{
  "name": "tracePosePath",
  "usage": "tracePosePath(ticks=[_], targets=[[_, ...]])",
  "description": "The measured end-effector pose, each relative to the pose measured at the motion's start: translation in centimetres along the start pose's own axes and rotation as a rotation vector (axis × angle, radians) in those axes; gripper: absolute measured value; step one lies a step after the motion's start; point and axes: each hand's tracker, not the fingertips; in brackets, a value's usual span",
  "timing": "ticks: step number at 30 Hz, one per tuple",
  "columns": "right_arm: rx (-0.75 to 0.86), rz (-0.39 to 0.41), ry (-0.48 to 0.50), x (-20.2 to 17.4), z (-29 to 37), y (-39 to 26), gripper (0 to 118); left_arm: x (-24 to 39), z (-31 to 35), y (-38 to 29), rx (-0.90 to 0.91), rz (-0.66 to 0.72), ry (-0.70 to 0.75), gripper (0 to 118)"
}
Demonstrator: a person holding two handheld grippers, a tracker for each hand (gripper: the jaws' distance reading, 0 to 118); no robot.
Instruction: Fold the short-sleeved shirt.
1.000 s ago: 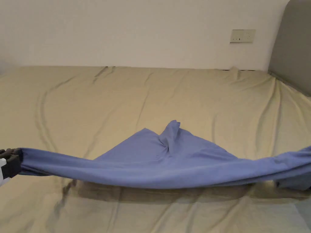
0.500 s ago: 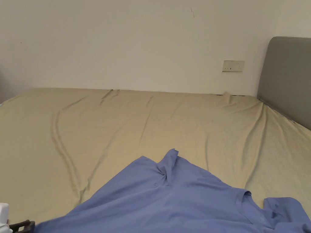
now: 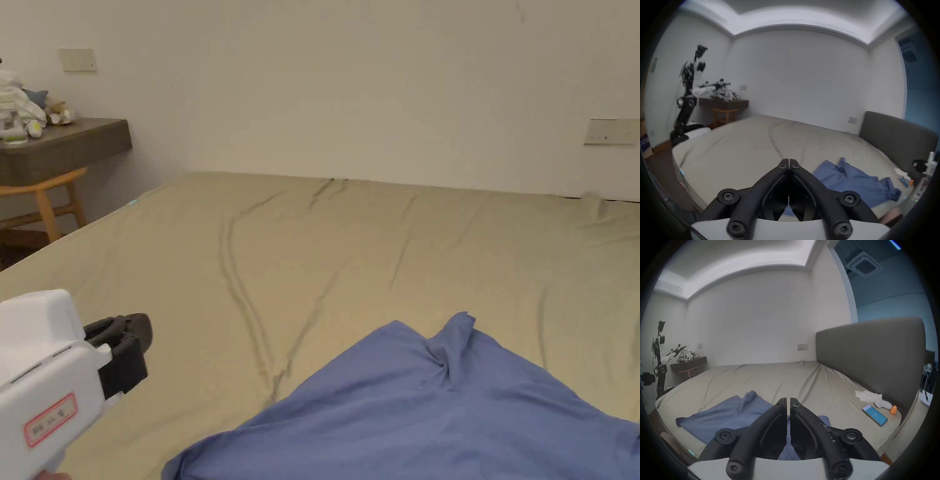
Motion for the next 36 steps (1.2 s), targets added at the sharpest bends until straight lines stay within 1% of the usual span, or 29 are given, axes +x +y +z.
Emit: tracePosePath(ticks=[1, 2, 3, 4, 6, 7, 8, 9, 11, 12, 13, 14, 15, 16, 17, 18, 19, 21, 22, 23, 24, 25, 26, 27, 28, 31, 33, 34, 36], targets=[[-0.034, -0.017, 0.056, -1.0, -0.6, 0.2, 1, 0.3, -0.2, -0.4, -0.050, -0.051, -0.026, 0], [-0.049, -0.024, 0.081, -1.8, -0.9, 0.2, 1, 0.0, -0.6, -1.3, -0.029, -0.078, -0.014, 0], [-0.034, -0.022, 0.090, -2.6, -1.5, -0.1, 1, -0.4, -0.9, -2.1, 0.025, -0.092, 0.038, 0], [0.011, -0.008, 0.095, -3.5, -1.9, -0.7, 1, -0.8, -1.7, -3.2, -0.007, -0.100, 0.069, 0], [0.016, 0.017, 0.090, -5.0, -2.3, -1.1, 0, -1.8, -3.1, -5.5, -0.126, -0.079, 0.045, 0], [-0.004, 0.037, 0.160, -4.8, -2.7, -1.3, 0, -2.6, -3.7, -6.3, -0.162, -0.051, 0.037, 0], [0.017, 0.059, 0.184, -5.2, -2.7, -1.5, 0, -3.3, -4.3, -6.9, -0.166, -0.043, 0.060, 0], [0.037, 0.075, 0.164, -5.5, -2.4, -1.8, 0, -3.9, -5.1, -7.4, -0.199, -0.060, 0.099, 0], [0.031, 0.104, 0.181, -5.8, -2.1, -1.8, 0, -5.0, -6.4, -8.2, -0.262, -0.090, 0.152, 0], [0.024, 0.100, 0.190, -5.8, -1.9, -2.0, 0, -5.6, -7.2, -8.3, -0.287, -0.086, 0.157, 0], [0.018, 0.095, 0.203, -5.9, -1.9, -2.2, 0, -6.2, -8.2, -8.5, -0.336, -0.075, 0.102, 0], [0.003, 0.099, 0.225, -6.0, -2.0, -2.3, 0, -6.5, -9.3, -9.1, -0.429, -0.062, 0.043, 11], [-0.006, 0.108, 0.230, -6.0, -2.0, -2.3, 0, -6.7, -10.4, -9.7, -0.484, -0.055, 0.013, 41], [-0.014, 0.118, 0.232, -6.2, -2.1, -2.4, 0, -7.0, -11.5, -10.8, -0.531, -0.118, 0.029, 91], [-0.020, 0.121, 0.236, -6.3, -2.3, -2.5, 0, -6.9, -12.4, -11.9, -0.532, -0.167, 0.036, 112], [-0.025, 0.118, 0.239, -6.3, -2.4, -2.5, 0, -6.3, -12.6, -12.9, -0.529, -0.213, 0.011, 118], [-0.033, 0.111, 0.247, -6.4, -2.6, -2.6, 0, -5.9, -13.0, -13.9, -0.530, -0.269, -0.006, 115], [-0.048, 0.106, 0.263, -6.6, -3.0, -2.6, 0, -5.6, -14.2, -15.4, -0.555, -0.318, 0.007, 109], [-0.062, 0.105, 0.274, -6.7, -3.2, -2.6, 0, -5.5, -14.6, -16.5, -0.604, -0.327, 0.001, 93], [-0.069, 0.105, 0.284, -6.8, -3.4, -2.8, 0, -5.6, -15.1, -17.4, -0.653, -0.324, -0.006, 68], [-0.071, 0.107, 0.287, -6.9, -3.4, -2.9, 0, -5.7, -15.6, -17.8, -0.673, -0.325, -0.003, 22], [-0.073, 0.116, 0.289, -7.0, -3.4, -2.9, 0, -5.9, -15.9, -18.2, -0.653, -0.327, -0.005, 1], [-0.081, 0.136, 0.293, -7.1, -3.5, -2.9, 0, -5.8, -15.6, -18.5, -0.645, -0.336, -0.016, 1], [-0.093, 0.145, 0.297, -7.3, -3.4, -3.0, 0, -5.5, -15.2, -18.2, -0.564, -0.336, -0.025, 1], [-0.105, 0.146, 0.308, -7.4, -3.3, -2.9, 0, -5.3, -14.9, -17.8, -0.537, -0.343, -0.043, 1], [-0.152, 0.143, 0.406, -7.2, -3.9, -3.4, 0, -5.2, -13.5, -16.2, -0.491, -0.279, -0.089, 1], [-0.203, 0.169, 0.472, -6.7, -5.9, -3.4, 0, -5.1, -12.7, -15.1, -0.450, -0.252, -0.110, 1], [-0.231, 0.202, 0.473, -6.6, -7.1, -3.5, 0, -5.0, -12.2, -14.5, -0.422, -0.240, -0.119, 1], [-0.302, 0.323, 0.411, -6.3, -12.5, -3.1, 2, -5.0, -11.8, -13.7, -0.405, -0.226, -0.107, 1]])
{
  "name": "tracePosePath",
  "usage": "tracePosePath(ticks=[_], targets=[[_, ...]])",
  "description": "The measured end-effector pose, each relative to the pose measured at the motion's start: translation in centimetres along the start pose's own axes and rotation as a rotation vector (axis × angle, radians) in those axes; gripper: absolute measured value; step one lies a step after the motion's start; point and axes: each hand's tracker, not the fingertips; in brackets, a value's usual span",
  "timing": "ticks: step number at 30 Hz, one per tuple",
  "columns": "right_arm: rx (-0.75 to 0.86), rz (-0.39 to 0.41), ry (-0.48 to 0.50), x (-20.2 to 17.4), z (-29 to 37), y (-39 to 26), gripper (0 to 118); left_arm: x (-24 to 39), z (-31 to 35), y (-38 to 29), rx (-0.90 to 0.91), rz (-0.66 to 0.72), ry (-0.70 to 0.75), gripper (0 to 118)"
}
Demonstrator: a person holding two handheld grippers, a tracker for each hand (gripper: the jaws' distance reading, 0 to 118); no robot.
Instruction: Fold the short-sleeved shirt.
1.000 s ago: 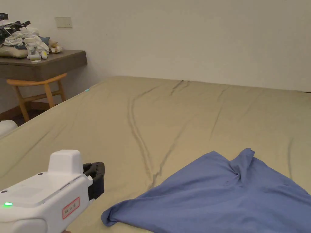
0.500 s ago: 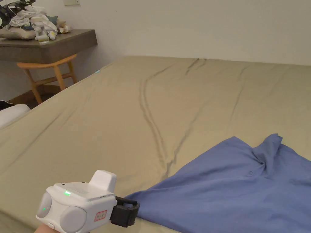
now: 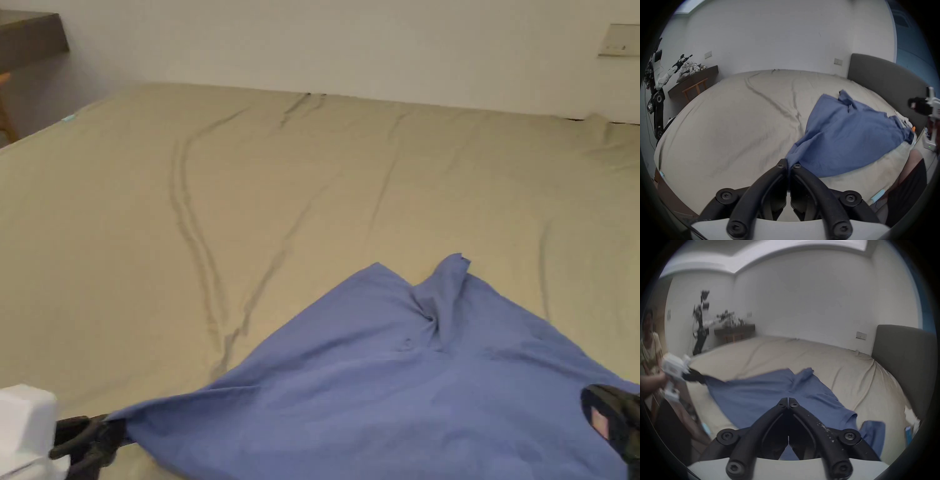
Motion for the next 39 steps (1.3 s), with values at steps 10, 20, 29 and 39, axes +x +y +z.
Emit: tracePosePath(ticks=[10, 20, 29, 39], targets=[[-0.343, -0.060, -0.024, 12.5, -24.0, 1.0, 104, 2.3, 0.7, 2.8, 0.027, 0.052, -0.025, 1], [-0.296, -0.155, -0.035, 11.2, -22.2, -0.3, 7, 2.4, 0.5, 2.3, 0.010, 0.038, -0.037, 1], [0.022, -0.101, -0.110, 9.8, -5.1, 7.1, 7, 1.3, 4.2, 6.0, 0.159, 0.067, -0.008, 1], [0.338, -0.132, -0.304, 13.6, 15.5, 18.1, 7, 3.7, 12.4, 21.0, 0.461, 0.082, -0.002, 0]])
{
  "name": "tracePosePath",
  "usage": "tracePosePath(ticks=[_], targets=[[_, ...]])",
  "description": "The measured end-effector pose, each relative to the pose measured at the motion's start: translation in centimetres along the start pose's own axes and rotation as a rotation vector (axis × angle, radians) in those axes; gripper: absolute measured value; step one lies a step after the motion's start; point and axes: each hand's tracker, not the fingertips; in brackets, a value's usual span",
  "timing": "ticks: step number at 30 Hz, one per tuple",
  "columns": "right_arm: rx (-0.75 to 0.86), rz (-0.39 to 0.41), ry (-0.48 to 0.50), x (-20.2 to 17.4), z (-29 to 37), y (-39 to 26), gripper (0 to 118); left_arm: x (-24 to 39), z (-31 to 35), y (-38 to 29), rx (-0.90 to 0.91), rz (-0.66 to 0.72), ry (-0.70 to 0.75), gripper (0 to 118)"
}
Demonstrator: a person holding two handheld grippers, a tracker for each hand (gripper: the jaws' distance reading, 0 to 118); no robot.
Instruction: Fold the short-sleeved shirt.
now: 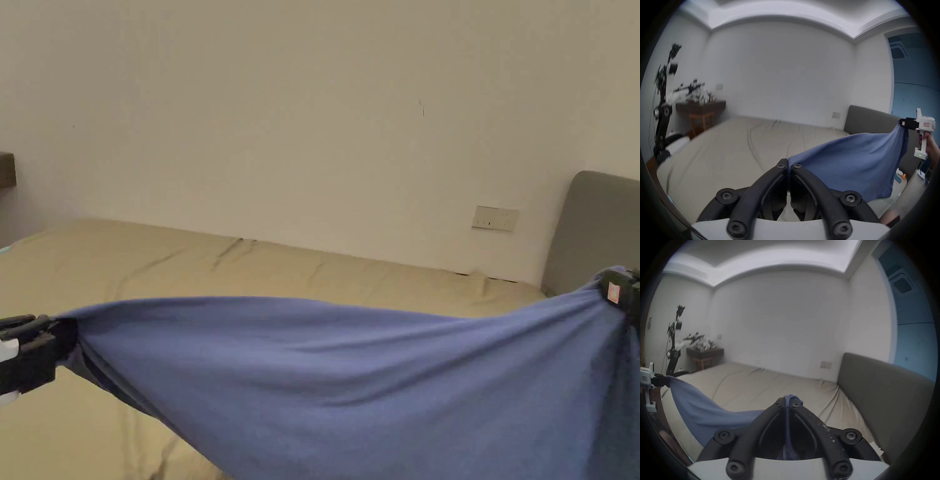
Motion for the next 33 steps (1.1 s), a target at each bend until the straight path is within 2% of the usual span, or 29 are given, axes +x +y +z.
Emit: tracePosePath(ticks=[4, 7, 14, 17, 19, 26, 28, 30, 33], targets=[[0.065, -0.046, -0.047, 2.5, 1.4, 5.4, 7, 1.3, -1.6, 8.9, 0.064, -0.003, -0.027, 0], [0.097, -0.017, -0.082, 2.7, 0.4, 9.0, 7, 1.9, -4.0, 15.1, 0.099, 0.016, -0.024, 0], [0.177, -0.052, -0.130, 4.1, -8.5, 15.7, 7, 1.8, -13.8, 23.3, 0.104, -0.055, 0.060, 0], [0.201, -0.014, -0.158, 3.8, -13.6, 17.8, 7, 1.3, -18.4, 24.9, 0.103, -0.089, 0.116, 0], [0.224, 0.068, -0.210, 3.1, -16.8, 19.1, 7, 0.7, -21.5, 25.8, 0.113, -0.086, 0.141, 0], [0.246, -0.023, -0.189, 2.8, -27.2, 20.8, 7, -0.7, -30.0, 26.4, 0.143, -0.055, 0.234, 0], [0.240, -0.039, -0.185, 2.6, -29.7, 20.7, 7, -0.8, -32.0, 25.9, 0.105, -0.115, 0.272, 0], [0.238, -0.037, -0.186, 2.3, -32.0, 20.5, 7, -1.1, -33.8, 25.2, 0.111, -0.140, 0.287, 0], [0.240, 0.012, -0.200, 1.7, -34.9, 19.1, 7, -1.6, -36.2, 24.0, 0.120, -0.119, 0.287, 0]])
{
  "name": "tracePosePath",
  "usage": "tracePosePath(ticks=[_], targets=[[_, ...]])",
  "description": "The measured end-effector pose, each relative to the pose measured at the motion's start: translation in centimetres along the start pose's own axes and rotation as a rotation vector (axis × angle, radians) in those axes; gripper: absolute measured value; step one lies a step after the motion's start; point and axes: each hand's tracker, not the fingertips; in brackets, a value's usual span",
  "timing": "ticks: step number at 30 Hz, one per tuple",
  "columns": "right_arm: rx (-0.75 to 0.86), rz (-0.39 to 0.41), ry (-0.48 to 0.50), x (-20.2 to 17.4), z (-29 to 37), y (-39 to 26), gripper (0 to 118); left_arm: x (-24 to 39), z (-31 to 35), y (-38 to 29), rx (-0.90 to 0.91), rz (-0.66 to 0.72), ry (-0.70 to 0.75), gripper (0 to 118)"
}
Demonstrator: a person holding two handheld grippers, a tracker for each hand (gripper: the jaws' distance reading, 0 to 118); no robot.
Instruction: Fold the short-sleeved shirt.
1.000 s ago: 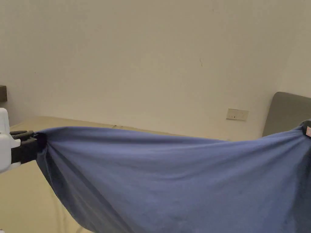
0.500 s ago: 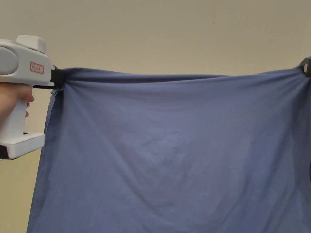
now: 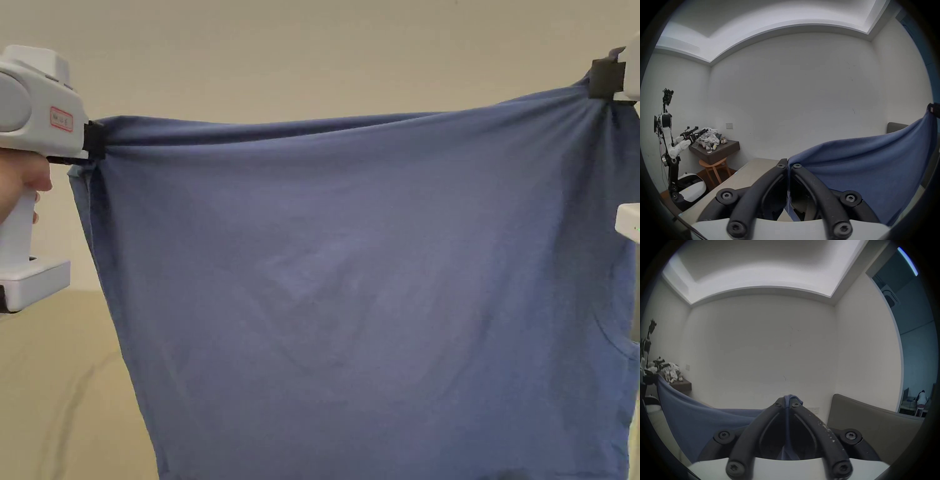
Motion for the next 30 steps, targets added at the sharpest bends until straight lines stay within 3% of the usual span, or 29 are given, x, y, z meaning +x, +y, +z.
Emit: tracePosePath(ticks=[4, 9, 13, 18, 21, 24, 30], targets=[[-0.026, 0.055, -0.020, -1.0, -1.8, -5.4, 7, 1.8, -2.1, -5.6, -0.011, -0.107, 0.013, 0], [-0.100, 0.022, 0.009, -1.2, -1.5, -14.4, 7, 2.6, -3.6, -13.0, -0.116, -0.051, -0.050, 0], [-0.191, -0.008, 0.039, -0.6, 0.8, -21.4, 7, 2.9, -2.1, -19.2, -0.144, -0.144, -0.080, 0], [-0.257, 0.023, 0.101, -0.4, 8.1, -28.4, 7, 2.1, 2.7, -24.9, -0.180, -0.151, -0.140, 0], [-0.295, 0.029, 0.131, -0.5, 14.4, -31.4, 7, 0.9, 7.0, -27.0, -0.201, -0.033, -0.181, 0], [-0.354, -0.027, 0.154, 0.4, 20.7, -34.0, 7, 0.1, 12.0, -29.7, -0.242, 0.001, -0.191, 0], [-0.452, -0.043, 0.162, 1.7, 32.6, -36.4, 7, -1.6, 22.9, -34.5, -0.314, -0.077, -0.269, 0]])
